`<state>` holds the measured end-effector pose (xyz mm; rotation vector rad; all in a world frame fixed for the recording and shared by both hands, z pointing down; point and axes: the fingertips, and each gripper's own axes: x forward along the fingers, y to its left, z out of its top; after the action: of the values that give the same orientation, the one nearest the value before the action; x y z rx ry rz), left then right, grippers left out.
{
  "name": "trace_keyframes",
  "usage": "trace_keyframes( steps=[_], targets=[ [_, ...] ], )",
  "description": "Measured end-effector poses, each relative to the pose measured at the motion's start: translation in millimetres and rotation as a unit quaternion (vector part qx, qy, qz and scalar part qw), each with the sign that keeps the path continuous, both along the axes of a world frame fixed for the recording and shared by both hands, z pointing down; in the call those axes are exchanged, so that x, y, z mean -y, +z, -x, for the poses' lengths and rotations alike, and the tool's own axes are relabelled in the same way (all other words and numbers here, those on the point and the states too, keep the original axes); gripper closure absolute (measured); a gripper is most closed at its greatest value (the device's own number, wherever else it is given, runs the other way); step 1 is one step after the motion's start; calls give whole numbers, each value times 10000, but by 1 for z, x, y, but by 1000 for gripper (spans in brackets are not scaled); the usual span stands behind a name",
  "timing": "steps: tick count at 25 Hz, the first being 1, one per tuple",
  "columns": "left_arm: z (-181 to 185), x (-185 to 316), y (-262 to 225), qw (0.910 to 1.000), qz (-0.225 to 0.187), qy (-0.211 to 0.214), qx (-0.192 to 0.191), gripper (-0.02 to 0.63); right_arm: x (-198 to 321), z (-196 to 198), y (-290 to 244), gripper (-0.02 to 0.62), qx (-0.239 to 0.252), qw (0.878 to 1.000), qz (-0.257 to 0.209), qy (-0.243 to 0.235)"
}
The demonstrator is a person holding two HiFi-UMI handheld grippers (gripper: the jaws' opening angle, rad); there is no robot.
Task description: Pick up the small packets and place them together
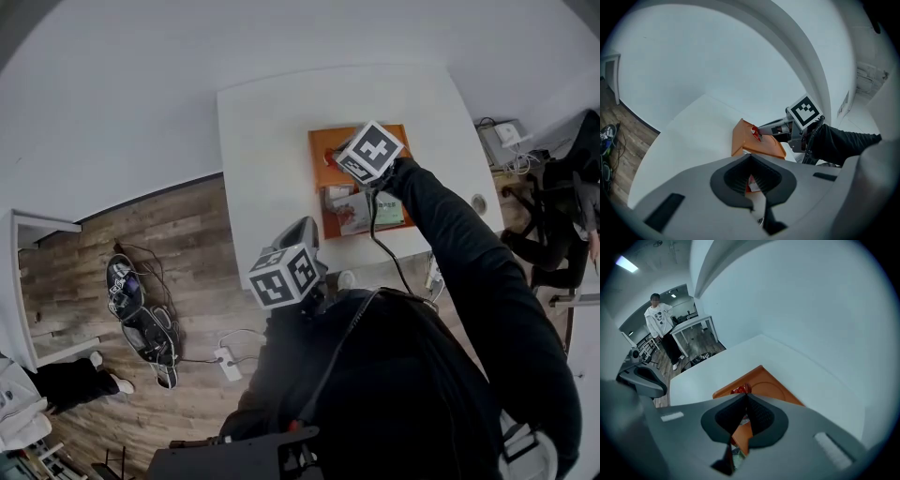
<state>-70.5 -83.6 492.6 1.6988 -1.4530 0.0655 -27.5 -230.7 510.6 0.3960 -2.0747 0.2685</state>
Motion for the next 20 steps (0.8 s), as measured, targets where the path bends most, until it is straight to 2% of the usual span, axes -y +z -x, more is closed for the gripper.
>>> trace_keyframes(
  steps=[13, 15, 16, 17, 20],
  targets=[
    [7, 8, 4, 9999, 67, 6, -99, 607, 12, 5, 16, 572, -170, 9998, -1, -45],
    [5, 10, 5, 9999, 73, 41, -103, 607, 13, 4, 15, 537, -120, 9998, -10, -132],
    [5, 10, 5, 9999, 79, 56, -105, 607, 12, 4, 14, 485, -82, 9998, 39, -197],
    [5, 9, 6, 9999, 86, 65, -110, 607, 10, 4, 13, 462, -40, 9997, 81, -248],
    [2, 10, 7, 9998, 84, 101, -114, 607, 11, -1, 2, 445, 78, 9995, -47, -313]
  ],
)
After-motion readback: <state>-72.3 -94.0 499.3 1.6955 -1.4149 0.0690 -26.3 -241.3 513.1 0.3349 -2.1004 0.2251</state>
